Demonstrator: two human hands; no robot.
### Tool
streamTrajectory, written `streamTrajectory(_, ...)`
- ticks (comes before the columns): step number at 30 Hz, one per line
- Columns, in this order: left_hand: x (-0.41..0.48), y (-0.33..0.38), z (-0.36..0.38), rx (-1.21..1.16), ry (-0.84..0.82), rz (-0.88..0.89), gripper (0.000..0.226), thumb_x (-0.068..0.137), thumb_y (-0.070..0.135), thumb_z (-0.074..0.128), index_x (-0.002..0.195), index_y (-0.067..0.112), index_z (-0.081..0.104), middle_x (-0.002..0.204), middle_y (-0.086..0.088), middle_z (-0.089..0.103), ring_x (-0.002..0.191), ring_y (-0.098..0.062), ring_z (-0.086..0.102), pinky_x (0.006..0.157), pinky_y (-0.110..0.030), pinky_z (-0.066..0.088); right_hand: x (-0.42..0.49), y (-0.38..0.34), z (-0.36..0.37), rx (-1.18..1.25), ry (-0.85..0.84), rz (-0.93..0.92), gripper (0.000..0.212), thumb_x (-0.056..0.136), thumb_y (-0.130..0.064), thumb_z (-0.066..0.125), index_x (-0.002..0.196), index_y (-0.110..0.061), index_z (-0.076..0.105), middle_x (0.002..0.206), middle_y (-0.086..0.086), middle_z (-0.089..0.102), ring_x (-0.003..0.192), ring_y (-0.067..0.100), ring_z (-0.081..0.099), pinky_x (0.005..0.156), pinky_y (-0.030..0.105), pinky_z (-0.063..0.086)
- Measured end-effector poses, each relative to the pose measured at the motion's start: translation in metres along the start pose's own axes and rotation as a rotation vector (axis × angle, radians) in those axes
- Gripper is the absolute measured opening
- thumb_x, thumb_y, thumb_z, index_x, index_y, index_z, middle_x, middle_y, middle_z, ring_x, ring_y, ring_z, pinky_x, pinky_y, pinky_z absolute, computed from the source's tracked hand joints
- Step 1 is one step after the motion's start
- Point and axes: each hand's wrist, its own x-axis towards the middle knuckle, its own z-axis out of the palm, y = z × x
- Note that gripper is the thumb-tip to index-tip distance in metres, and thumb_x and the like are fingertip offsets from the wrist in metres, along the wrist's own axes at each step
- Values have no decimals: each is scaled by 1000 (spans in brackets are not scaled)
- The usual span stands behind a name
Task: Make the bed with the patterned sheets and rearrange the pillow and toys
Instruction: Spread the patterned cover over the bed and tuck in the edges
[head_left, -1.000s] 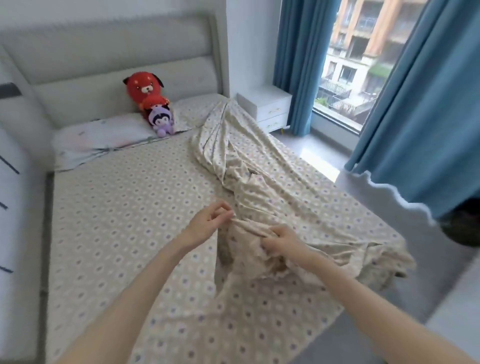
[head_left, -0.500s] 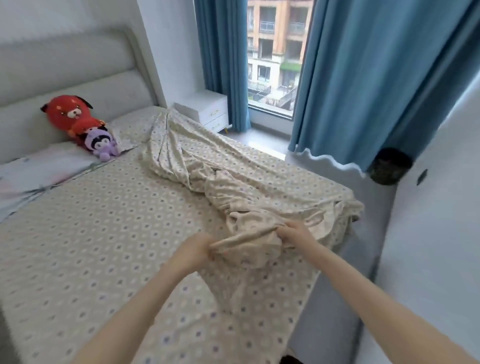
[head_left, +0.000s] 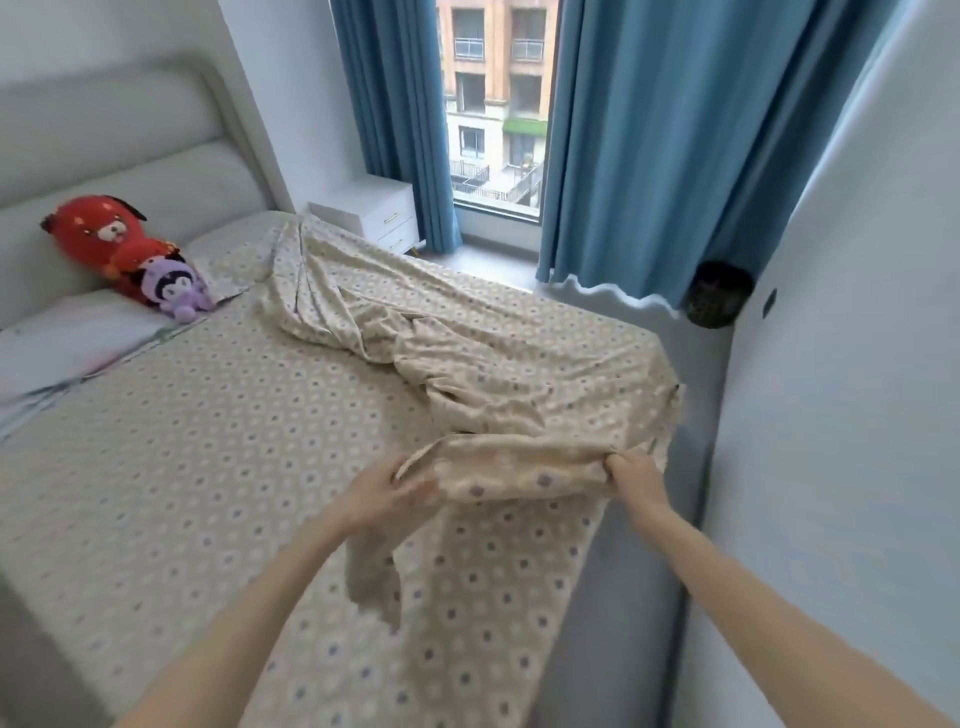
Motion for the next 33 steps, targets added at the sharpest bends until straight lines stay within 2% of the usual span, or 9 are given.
streamTrajectory(2, -19, -3, 2, 311, -62, 30, 33, 74, 44, 73, 101, 34, 57, 90, 13, 63, 85, -9, 61, 67, -20, 46, -7, 4, 3, -48, 1, 24, 17, 88, -7, 43, 71, -9, 42, 68, 9, 40, 64, 20, 35, 54, 34, 21)
streamTrajectory(6, -49, -8, 8, 825, 46, -191, 18, 83, 17, 52, 66, 19, 44, 78, 2, 49, 70, -17, 55, 52, -25, 34, -20, 6, 16, -76, 42, 32, 18, 88, -9, 41, 70, -9, 45, 66, 9, 43, 59, 19, 36, 53, 33, 23)
streamTrajectory(9, -64, -27, -5, 546, 77, -186, 25, 89, 3, 41, 68, 17, 42, 91, 0, 46, 78, -19, 50, 60, -26, 34, -33, 8, 21, -105, 131, 61, 21, 88, -9, 37, 75, -2, 52, 80, 18, 57, 69, 23, 45, 60, 35, 33)
streamTrajectory(13, -97, -35, -11, 10, 142, -111, 33, 88, -6, 35, 81, 19, 55, 86, 1, 58, 85, -20, 55, 65, -22, 39, -51, 17, 27, -257, 179, 167, 43, 91, -9, 32, 124, -15, 58, 134, 14, 51, 124, 34, 42, 109, 47, 24)
streamTrajectory(15, -114, -31, -11, -140, 165, -60, 37, 88, -8, 36, 77, 23, 55, 82, 7, 56, 81, -12, 55, 62, -18, 39, -65, 20, 35, -46, 109, 257, 50, 96, -9, 29, 142, -24, 41, 143, 12, 41, 123, 35, 43, 105, 48, 37)
streamTrajectory(18, -138, -38, -10, -297, 97, -37, 32, 91, -3, 38, 93, 18, 62, 94, 6, 61, 89, -4, 58, 72, -19, 43, -97, 26, 53, 445, -47, 411, 45, 101, -9, 26, 143, -21, 35, 136, 13, 44, 102, 33, 51, 73, 42, 50)
streamTrajectory(23, -203, -72, -14, -226, -40, 34, 27, 93, 5, 41, 76, 17, 58, 74, 0, 54, 70, -15, 49, 65, -26, 37, -198, 36, 105, 684, -294, 484, 38, 102, -41, 33, 114, -10, 51, 101, 12, 56, 86, 29, 58, 70, 37, 48)
streamTrajectory(28, -255, -94, -3, 14, -168, 67, 25, 88, 26, 59, 66, 27, 45, 64, 9, 46, 62, -6, 45, 56, -19, 35, -273, 36, 141, 772, -385, 520, 19, 99, -24, 48, 99, -7, 55, 101, 11, 62, 91, 28, 62, 79, 37, 51)
streamTrajectory(33, -311, -95, -7, 97, -209, 208, 20, 80, 9, 61, 79, 26, 49, 70, 12, 48, 68, -3, 48, 52, -6, 34, -337, 29, 162, 745, -402, 642, 31, 88, -34, 66, 104, -8, 57, 97, 9, 62, 95, 24, 59, 90, 37, 48)
